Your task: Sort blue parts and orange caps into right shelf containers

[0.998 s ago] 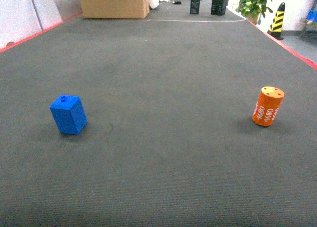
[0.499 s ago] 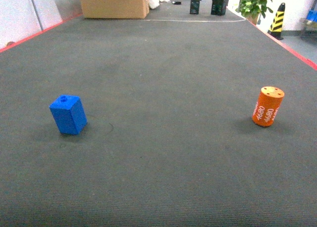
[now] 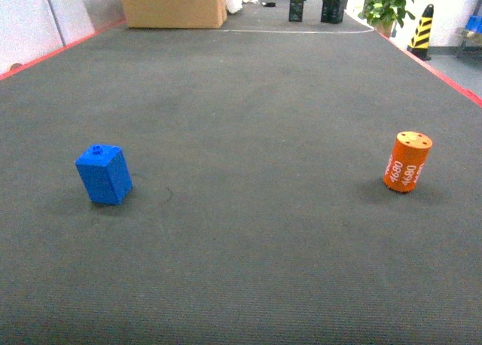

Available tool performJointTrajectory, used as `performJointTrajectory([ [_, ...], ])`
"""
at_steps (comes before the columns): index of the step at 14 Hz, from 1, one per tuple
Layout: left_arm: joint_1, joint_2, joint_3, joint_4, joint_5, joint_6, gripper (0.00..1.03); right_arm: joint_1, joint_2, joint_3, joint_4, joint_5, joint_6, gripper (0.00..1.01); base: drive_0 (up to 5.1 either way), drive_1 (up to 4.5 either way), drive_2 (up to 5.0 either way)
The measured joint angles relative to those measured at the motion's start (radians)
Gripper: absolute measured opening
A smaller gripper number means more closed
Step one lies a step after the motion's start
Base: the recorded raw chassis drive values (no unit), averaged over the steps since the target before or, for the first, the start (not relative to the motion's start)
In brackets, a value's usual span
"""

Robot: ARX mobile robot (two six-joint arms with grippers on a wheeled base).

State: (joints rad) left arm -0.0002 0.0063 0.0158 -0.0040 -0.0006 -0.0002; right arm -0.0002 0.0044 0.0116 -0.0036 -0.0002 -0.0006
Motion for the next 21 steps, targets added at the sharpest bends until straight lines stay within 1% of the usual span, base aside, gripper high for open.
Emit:
performJointTrajectory([
  [15, 0.000, 0.000, 0.000, 0.000, 0.000, 0.000, 0.98, 0.000, 0.000, 0.000, 0.000, 0.000, 0.000, 0.98, 0.0, 0.00, 0.0],
  [16, 0.000, 0.000, 0.000, 0.000, 0.000, 0.000, 0.98, 0.002, 0.027, 0.029, -0.108, -0.005, -0.011, 0.98, 0.0, 0.00, 0.0],
  [17, 0.000, 0.000, 0.000, 0.000, 0.000, 0.000, 0.98, 0.016, 0.122, 0.059, -0.160, 0.004, -0.016, 0.98, 0.0, 0.00, 0.0],
  [18, 0.000, 0.000, 0.000, 0.000, 0.000, 0.000, 0.98, 0.020, 0.240, 0.068, -0.108, 0.004, -0.019, 0.98, 0.0, 0.00, 0.0],
  [19, 0.000, 0.000, 0.000, 0.000, 0.000, 0.000, 0.98, 0.007, 0.349, 0.087, -0.026, -0.006, -0.018, 0.98, 0.0, 0.00, 0.0],
  [20, 0.000, 0.000, 0.000, 0.000, 0.000, 0.000, 0.98, -0.011, 0.482, 0.122, 0.084, -0.012, -0.018, 0.98, 0.0, 0.00, 0.0],
  [21, 0.000, 0.000, 0.000, 0.000, 0.000, 0.000, 0.98, -0.021, 0.614, 0.154, 0.198, -0.007, -0.021, 0.98, 0.0, 0.00, 0.0],
])
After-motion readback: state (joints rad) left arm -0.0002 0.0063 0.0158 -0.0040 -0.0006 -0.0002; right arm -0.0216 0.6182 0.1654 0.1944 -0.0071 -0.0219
